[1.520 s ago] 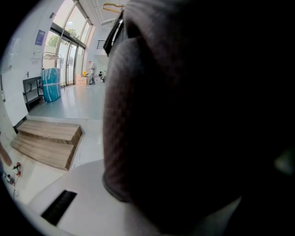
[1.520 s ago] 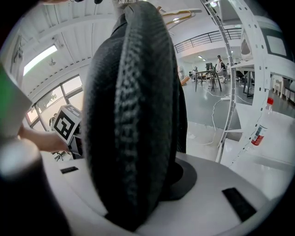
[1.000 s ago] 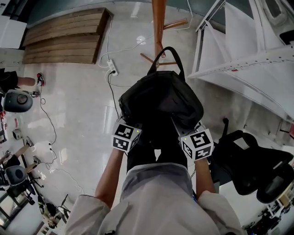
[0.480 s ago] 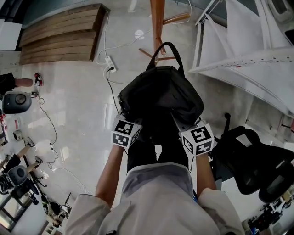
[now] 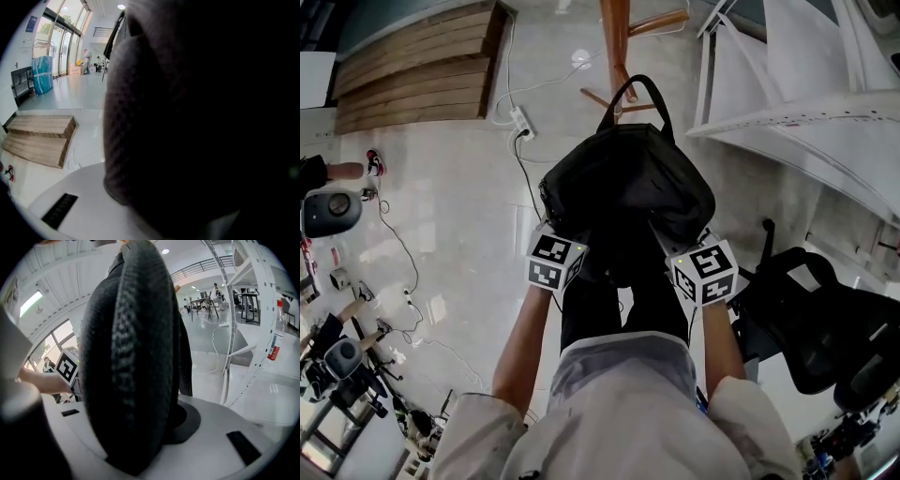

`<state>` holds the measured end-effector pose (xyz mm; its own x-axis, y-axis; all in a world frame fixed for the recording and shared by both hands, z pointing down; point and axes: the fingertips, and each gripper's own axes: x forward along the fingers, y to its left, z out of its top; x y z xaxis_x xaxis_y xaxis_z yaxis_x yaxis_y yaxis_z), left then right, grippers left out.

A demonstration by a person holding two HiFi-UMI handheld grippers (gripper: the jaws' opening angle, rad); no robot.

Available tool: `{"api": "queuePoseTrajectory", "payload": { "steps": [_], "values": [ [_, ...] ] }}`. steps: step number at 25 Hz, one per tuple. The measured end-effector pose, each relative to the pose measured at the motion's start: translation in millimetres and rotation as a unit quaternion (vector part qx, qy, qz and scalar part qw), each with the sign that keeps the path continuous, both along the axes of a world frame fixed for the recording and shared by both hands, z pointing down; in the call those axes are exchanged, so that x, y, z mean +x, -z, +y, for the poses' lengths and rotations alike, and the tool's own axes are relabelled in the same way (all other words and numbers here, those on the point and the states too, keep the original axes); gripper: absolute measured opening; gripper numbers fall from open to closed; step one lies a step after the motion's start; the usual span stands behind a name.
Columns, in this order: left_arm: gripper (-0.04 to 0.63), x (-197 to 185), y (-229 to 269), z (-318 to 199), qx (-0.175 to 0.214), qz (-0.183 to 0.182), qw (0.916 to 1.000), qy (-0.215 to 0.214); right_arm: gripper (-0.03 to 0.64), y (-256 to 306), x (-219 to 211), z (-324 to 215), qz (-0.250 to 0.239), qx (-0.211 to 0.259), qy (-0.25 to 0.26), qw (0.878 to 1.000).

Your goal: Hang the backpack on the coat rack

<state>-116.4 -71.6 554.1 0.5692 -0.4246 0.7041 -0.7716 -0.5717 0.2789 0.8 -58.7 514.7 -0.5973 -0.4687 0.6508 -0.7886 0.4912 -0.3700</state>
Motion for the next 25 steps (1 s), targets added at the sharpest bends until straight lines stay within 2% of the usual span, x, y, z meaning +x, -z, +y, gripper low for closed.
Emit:
{"api": "queuePoseTrajectory", "payload": {
  "steps": [25],
  "values": [
    [0.109, -9, -62, -17, -0.034, -0.004, 0.9994, -0.008, 0.133, -62, -9, -18, -0.007, -0.03, -0.006, 1.0]
  ]
}}
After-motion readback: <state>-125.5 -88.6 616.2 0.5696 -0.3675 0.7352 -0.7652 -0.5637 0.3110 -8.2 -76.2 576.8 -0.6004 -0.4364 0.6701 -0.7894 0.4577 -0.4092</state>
